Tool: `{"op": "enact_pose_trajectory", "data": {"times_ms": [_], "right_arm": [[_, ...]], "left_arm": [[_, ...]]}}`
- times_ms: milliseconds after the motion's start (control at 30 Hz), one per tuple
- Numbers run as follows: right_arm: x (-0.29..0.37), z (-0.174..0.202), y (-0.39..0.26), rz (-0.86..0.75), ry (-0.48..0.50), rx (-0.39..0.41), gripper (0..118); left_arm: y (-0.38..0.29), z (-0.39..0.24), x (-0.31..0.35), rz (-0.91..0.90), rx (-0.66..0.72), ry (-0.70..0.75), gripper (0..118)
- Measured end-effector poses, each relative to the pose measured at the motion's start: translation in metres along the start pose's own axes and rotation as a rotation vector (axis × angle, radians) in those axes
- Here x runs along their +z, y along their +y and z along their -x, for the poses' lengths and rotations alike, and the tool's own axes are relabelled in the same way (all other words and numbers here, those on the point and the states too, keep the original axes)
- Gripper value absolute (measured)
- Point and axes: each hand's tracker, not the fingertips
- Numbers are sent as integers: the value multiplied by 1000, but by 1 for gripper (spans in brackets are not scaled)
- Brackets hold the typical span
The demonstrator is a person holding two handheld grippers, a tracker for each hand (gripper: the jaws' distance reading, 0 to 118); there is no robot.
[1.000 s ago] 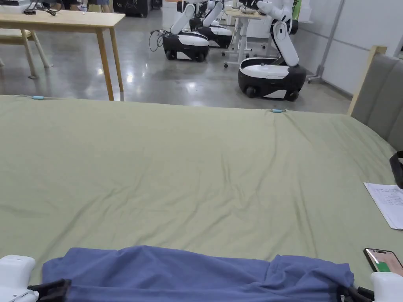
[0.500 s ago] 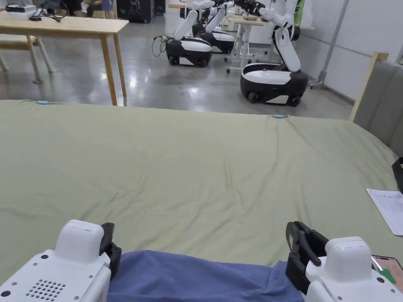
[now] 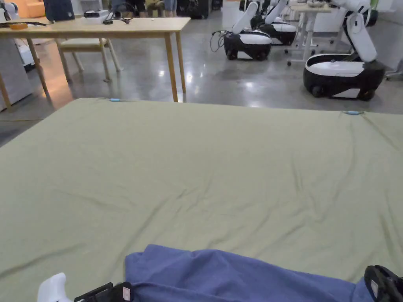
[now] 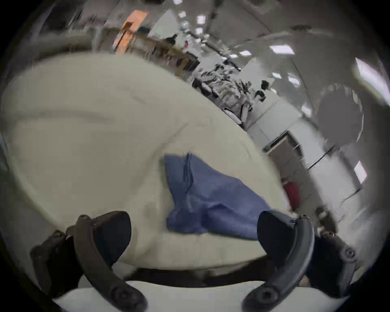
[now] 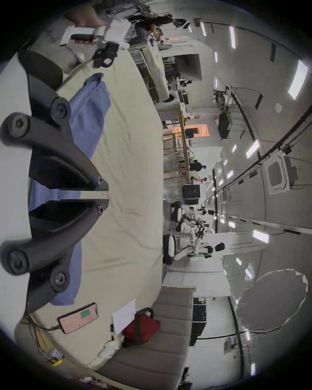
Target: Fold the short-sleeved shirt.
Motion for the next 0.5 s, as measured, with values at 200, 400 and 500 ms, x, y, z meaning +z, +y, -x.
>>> {"op": "enact_pose_trajectory", "data": {"times_ms": [200, 400, 500], "right_arm": [[-5, 1, 2, 24, 16, -56, 10], [-1, 0, 8, 20, -4, -58, 10], [2, -1, 9, 26, -17, -56, 9]], "left_arm": [[1, 43, -79, 32, 448, -509, 118], [7, 28, -128, 68, 370, -137, 8], [16, 13, -110, -13, 329, -152, 8]]}}
